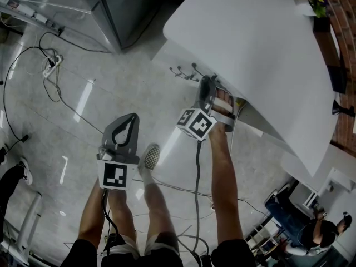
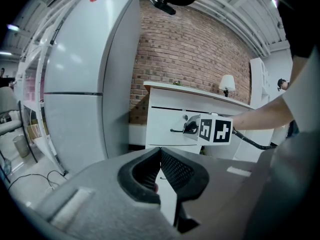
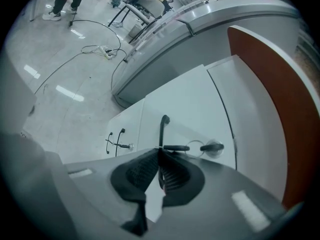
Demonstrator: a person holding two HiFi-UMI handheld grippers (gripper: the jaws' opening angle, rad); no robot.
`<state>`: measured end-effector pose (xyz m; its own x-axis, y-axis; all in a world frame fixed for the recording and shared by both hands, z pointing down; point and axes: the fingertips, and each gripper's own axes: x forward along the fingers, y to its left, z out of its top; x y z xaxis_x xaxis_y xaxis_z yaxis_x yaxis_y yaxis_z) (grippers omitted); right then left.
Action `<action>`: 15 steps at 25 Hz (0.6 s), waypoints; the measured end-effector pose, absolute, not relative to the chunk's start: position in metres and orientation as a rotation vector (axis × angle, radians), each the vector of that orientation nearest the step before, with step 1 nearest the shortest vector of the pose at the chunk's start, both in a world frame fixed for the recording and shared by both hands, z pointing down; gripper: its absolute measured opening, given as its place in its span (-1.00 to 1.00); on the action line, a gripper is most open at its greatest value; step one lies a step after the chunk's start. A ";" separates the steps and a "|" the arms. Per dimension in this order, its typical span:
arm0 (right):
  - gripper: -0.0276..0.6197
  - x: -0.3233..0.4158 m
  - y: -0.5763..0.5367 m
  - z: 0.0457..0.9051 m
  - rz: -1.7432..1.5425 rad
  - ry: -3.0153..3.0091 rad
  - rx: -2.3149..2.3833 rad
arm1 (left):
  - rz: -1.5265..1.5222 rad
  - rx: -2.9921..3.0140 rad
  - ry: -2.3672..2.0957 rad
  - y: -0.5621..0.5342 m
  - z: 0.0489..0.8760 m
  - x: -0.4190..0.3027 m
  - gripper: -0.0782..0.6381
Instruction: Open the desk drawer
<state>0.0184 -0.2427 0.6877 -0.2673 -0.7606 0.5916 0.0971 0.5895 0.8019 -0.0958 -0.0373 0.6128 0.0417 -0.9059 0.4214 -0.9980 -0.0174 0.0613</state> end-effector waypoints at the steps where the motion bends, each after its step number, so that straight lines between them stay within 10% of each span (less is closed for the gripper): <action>1: -0.86 0.018 -0.242 0.688 -0.912 -1.644 0.557 | 0.379 1.989 -1.926 -0.037 0.613 -0.096 -0.75; 15: -0.86 0.020 -0.215 0.688 -0.902 -1.638 0.552 | 0.400 1.999 -1.930 -0.025 0.606 -0.104 -0.75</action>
<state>0.0204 -0.2147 0.6878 -0.2599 -0.7558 0.6011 0.1038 0.5970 0.7955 -0.1039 -0.0247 0.6063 0.0413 -0.9051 0.4231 -0.9987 -0.0254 0.0431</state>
